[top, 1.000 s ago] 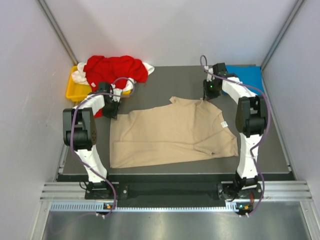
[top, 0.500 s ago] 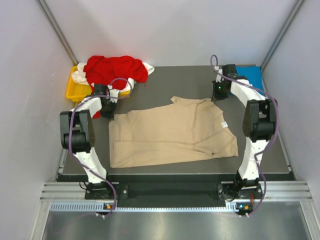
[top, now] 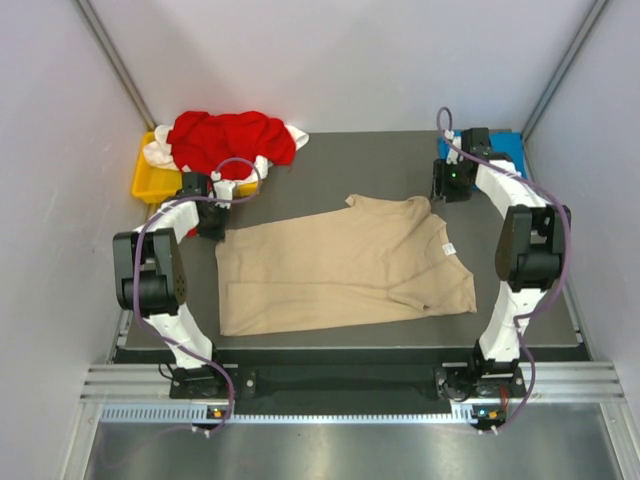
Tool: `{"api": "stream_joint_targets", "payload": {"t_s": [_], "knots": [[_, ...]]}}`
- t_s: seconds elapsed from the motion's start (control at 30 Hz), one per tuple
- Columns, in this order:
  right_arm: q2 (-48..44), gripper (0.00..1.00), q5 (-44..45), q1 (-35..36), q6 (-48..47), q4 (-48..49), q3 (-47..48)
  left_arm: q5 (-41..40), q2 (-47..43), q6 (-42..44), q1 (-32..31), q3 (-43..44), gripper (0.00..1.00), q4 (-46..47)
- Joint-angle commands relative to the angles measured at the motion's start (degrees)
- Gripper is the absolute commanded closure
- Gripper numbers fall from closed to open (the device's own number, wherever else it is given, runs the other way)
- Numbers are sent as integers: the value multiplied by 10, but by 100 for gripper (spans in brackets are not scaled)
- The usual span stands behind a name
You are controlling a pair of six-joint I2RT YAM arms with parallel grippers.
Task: Fold and stack the t-shirts
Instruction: Fold the tshirt
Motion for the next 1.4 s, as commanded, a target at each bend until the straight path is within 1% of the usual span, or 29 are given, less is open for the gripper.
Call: {"api": "stream_joint_targets", "payload": {"t_s": [0.0,0.03,0.07,0.1,0.13,0.17,0.2,0.27,0.3,0.37,0.43,0.5,0.57,0.6,0.63,0.7,0.73,0.8,0.9,1.0,1.03,1.1,1.13,1.17,1.2,1.23,1.3,1.33,1.37], "knots": [[-42,50,-22,14,-19,34,30,31,-28,16,0,12,100,2],[-43,43,-26,22,-42,42,34,31,-27,15,1,12,100,2],[-38,40,-33,31,-56,38,53,30,-25,17,0,12,100,1],[-10,39,-28,49,-88,27,72,31,-24,17,0,14,100,1],[10,37,-19,58,-100,-7,92,30,-22,16,0,14,100,1],[34,37,-8,63,-113,-26,140,30,-21,16,0,15,100,-2],[78,37,10,72,-132,-44,164,30,-19,15,0,16,100,-3],[118,36,30,77,-149,-96,228,28,-18,16,1,17,100,-4],[152,36,31,77,-160,-114,248,27,-19,16,0,18,100,-7],[176,37,34,75,-166,-158,285,27,-23,19,0,19,100,-9],[198,38,26,75,-174,-186,293,26,-29,20,0,21,100,-11],[211,38,19,75,-174,-193,293,28,-30,19,0,26,100,-12],[215,44,18,74,-172,-189,283,28,-30,19,0,31,100,-14],[213,50,16,73,-167,-185,281,27,-30,19,0,33,100,-16],[213,66,14,71,-161,-176,277,27,-30,18,0,34,100,-17],[199,80,1,66,-148,-164,272,28,-30,18,0,35,100,-18],[191,92,-2,64,-142,-147,263,28,-34,18,0,35,100,-19],[160,100,-9,58,-128,-126,251,35,-40,19,0,40,100,-18],[109,100,5,52,-108,-100,226,39,-62,12,0,53,100,-8],[39,100,5,43,-97,-64,162,47,-79,13,0,70,100,-3],[1,100,4,37,-93,-48,122,48,-82,14,0,77,100,-3],[-38,100,4,32,-90,-31,80,49,-100,16,0,78,100,-7],[-59,100,6,30,-87,-23,34,55,-106,19,0,77,100,-11],[-99,100,17,25,-70,-14,8,58,-115,20,0,66,100,-16],[-119,100,23,23,-55,-3,-19,62,-134,31,0,56,100,-25],[-139,100,25,21,-42,12,-72,66,-146,39,1,29,100,-30],[-196,100,39,16,2,28,-131,63,-187,65,0,-5,100,-35],[-215,100,43,15,16,35,-195,60,-200,74,0,-23,100,-34],[-254,100,41,15,42,45,-229,62,-213,83,0,-61,100,-34]]}}
